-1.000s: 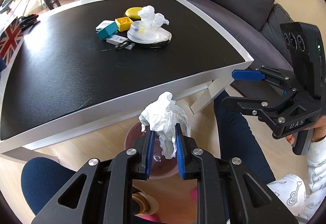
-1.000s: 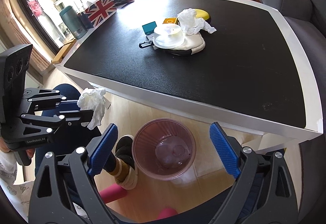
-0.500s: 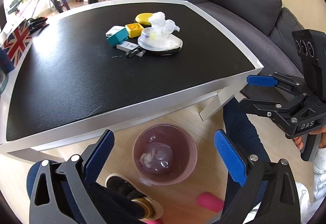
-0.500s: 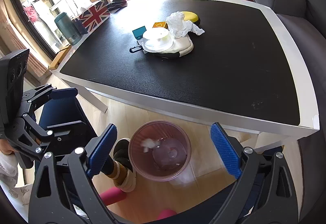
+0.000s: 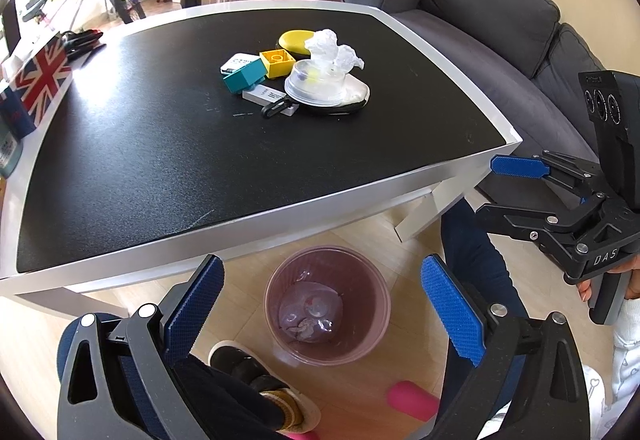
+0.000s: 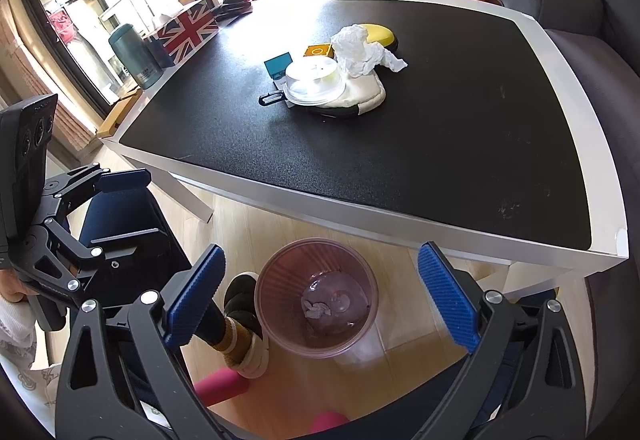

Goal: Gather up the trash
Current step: 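Move the left gripper back toward the table, then grasp the clear dome lid with the right gripper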

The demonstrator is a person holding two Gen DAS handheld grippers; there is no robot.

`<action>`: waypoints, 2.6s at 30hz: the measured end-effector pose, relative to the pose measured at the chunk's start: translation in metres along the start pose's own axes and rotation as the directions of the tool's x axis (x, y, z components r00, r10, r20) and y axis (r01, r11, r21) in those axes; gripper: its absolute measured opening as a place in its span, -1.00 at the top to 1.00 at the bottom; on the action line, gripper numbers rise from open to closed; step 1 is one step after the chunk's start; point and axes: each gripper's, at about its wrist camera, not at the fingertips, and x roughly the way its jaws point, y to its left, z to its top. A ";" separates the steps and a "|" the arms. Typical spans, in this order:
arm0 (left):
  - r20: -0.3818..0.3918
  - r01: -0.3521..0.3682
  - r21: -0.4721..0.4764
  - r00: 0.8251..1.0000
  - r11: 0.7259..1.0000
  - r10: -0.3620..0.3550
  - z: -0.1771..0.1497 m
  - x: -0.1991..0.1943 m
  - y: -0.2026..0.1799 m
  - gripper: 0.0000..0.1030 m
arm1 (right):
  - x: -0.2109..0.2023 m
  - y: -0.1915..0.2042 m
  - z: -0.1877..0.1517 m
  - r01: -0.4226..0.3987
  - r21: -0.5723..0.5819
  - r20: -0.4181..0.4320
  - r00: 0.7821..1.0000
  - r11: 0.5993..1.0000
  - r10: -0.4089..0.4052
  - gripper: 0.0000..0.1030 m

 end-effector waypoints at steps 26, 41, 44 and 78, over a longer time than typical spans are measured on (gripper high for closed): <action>0.123 -0.048 -0.016 0.991 0.999 0.049 0.046 -0.022 0.036 -0.85 | -0.008 0.003 0.069 0.026 -0.040 0.079 0.997 0.999 -0.023 -0.86; 0.133 -0.047 -0.028 0.990 0.999 0.050 0.051 -0.022 0.046 -0.85 | 0.046 0.009 0.131 0.078 -0.084 0.008 0.997 0.993 -0.078 -0.86; 0.132 -0.045 -0.033 0.990 0.998 0.049 0.052 -0.022 0.047 -0.85 | 0.059 0.011 0.138 0.067 -0.087 -0.023 0.997 0.994 -0.070 -0.86; 0.125 -0.041 -0.036 0.991 0.999 0.045 0.061 -0.014 0.055 -0.85 | 0.085 0.014 0.149 0.027 -0.071 -0.070 0.997 0.997 -0.032 -0.07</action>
